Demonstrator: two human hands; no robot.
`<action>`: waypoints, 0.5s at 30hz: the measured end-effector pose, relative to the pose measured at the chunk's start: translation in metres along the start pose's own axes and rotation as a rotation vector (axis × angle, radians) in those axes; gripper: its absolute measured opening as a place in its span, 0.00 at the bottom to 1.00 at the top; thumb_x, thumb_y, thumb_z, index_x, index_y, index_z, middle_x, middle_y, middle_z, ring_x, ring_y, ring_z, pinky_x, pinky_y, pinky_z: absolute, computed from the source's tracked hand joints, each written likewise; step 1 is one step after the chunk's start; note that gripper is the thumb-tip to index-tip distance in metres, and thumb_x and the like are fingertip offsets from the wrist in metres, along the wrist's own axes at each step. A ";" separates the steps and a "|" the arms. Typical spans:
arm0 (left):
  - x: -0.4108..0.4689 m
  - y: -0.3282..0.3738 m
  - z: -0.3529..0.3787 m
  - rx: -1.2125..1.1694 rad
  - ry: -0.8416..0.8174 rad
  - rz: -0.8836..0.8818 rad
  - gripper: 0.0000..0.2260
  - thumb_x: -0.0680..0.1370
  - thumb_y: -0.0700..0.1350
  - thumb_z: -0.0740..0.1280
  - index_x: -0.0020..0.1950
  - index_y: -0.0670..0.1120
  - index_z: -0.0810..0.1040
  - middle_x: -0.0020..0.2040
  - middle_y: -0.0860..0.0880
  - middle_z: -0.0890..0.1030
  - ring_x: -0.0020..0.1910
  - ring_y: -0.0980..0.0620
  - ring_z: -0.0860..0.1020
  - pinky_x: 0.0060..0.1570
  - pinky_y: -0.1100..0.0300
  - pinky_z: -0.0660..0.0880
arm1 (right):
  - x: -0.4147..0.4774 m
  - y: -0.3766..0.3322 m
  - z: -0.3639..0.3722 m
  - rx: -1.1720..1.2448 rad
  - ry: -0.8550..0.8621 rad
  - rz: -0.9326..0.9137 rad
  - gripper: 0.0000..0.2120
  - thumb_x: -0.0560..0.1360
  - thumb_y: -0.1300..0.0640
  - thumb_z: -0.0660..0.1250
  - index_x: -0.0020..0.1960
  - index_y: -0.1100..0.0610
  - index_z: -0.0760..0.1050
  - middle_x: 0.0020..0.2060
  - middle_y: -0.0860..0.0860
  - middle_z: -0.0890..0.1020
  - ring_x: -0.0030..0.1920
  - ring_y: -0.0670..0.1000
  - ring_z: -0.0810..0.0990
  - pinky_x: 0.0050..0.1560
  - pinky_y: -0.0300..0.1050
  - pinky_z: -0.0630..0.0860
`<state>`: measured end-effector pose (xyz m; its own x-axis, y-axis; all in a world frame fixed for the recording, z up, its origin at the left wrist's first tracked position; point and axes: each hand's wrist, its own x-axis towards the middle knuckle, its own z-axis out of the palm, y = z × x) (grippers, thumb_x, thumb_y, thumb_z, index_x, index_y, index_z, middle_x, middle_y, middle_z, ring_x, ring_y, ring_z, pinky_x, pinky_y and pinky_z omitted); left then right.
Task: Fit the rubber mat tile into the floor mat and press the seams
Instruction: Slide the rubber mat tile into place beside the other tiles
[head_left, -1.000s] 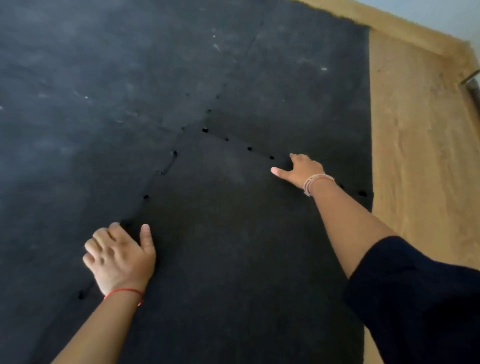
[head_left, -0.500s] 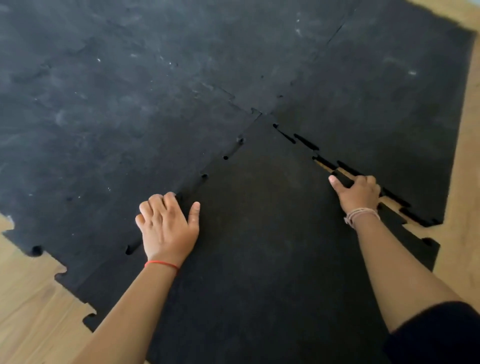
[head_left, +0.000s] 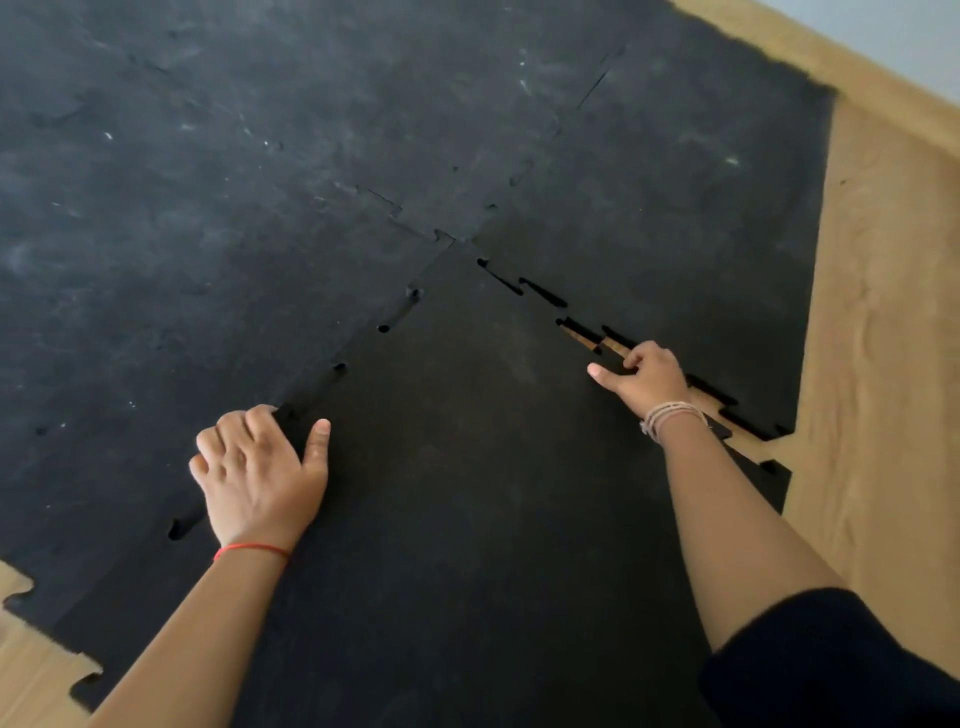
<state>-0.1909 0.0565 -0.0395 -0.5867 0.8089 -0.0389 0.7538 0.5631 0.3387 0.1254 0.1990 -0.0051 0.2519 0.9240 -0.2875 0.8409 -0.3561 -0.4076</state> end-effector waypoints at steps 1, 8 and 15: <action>0.001 0.000 -0.001 -0.007 -0.010 -0.008 0.24 0.73 0.54 0.65 0.59 0.36 0.70 0.57 0.33 0.72 0.58 0.34 0.66 0.57 0.41 0.62 | -0.002 0.000 -0.001 0.047 0.013 0.014 0.23 0.71 0.44 0.69 0.57 0.59 0.71 0.55 0.55 0.72 0.57 0.57 0.73 0.57 0.51 0.69; 0.001 0.009 -0.007 -0.064 -0.050 0.047 0.25 0.75 0.52 0.64 0.64 0.35 0.69 0.60 0.33 0.69 0.60 0.34 0.64 0.59 0.41 0.62 | -0.050 0.058 -0.017 -0.018 0.332 0.370 0.34 0.75 0.41 0.61 0.73 0.60 0.60 0.75 0.58 0.57 0.74 0.59 0.56 0.69 0.61 0.58; 0.024 0.048 0.003 -0.036 -0.165 0.066 0.27 0.75 0.59 0.60 0.62 0.38 0.70 0.61 0.36 0.67 0.61 0.37 0.63 0.60 0.44 0.61 | -0.155 0.116 0.031 0.105 0.224 0.819 0.43 0.70 0.39 0.66 0.72 0.66 0.55 0.69 0.66 0.63 0.68 0.66 0.63 0.66 0.59 0.64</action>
<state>-0.1677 0.1031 -0.0273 -0.4780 0.8621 -0.1679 0.7762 0.5041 0.3786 0.1693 0.0103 -0.0352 0.8591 0.3711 -0.3526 0.3062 -0.9245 -0.2271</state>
